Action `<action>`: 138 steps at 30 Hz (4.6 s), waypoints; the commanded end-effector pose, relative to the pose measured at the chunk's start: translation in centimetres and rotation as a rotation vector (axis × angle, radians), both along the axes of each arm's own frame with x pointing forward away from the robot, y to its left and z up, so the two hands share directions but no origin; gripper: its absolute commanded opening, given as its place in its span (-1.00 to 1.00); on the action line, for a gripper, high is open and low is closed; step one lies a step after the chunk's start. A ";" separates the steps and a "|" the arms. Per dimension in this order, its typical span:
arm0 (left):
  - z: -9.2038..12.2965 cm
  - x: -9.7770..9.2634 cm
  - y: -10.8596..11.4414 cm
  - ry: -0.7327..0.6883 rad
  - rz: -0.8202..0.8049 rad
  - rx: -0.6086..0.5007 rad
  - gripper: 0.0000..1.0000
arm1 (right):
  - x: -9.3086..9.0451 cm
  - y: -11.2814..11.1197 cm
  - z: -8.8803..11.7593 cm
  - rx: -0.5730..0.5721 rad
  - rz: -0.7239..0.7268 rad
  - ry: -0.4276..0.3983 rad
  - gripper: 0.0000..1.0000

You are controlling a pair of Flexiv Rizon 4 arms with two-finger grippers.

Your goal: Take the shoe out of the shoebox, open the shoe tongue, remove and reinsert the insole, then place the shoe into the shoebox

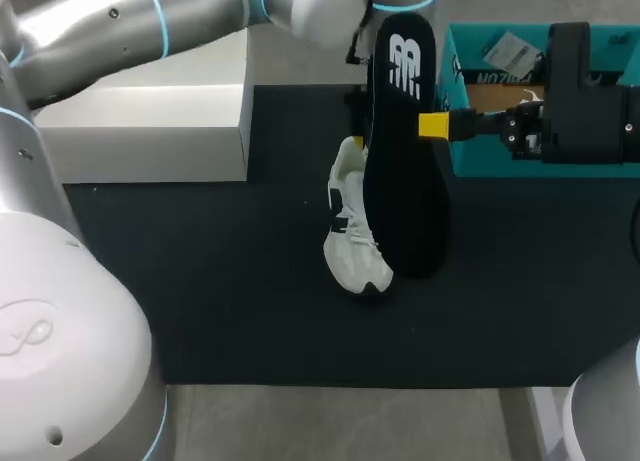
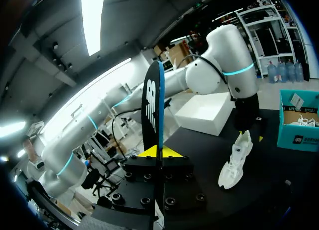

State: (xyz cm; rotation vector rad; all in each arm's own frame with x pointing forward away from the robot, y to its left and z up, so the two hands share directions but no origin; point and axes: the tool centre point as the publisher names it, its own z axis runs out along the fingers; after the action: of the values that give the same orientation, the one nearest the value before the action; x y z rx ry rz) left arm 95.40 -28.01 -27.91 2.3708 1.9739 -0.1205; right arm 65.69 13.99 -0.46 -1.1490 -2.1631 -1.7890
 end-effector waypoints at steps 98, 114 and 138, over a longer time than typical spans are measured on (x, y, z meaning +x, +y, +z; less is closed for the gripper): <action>24.9 -8.0 -6.7 0.091 -0.103 -1.520 1.00 | 25.0 -13.8 -2.2 0.304 -0.192 0.780 -1.00; 23.1 -8.5 -7.4 0.113 -0.130 -1.519 -1.00 | 25.0 -12.9 -2.6 0.290 -0.211 0.806 -1.00; 22.8 -5.9 -6.0 0.211 -0.007 -1.554 -1.00 | 21.8 -12.4 0.1 0.635 -0.179 0.582 1.00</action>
State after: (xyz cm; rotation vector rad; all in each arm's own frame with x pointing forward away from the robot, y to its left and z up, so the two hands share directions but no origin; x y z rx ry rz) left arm 89.55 -34.90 -5.23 1.2853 1.0251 -1.3290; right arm 90.66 1.87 0.49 -1.4968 -1.2117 -1.5550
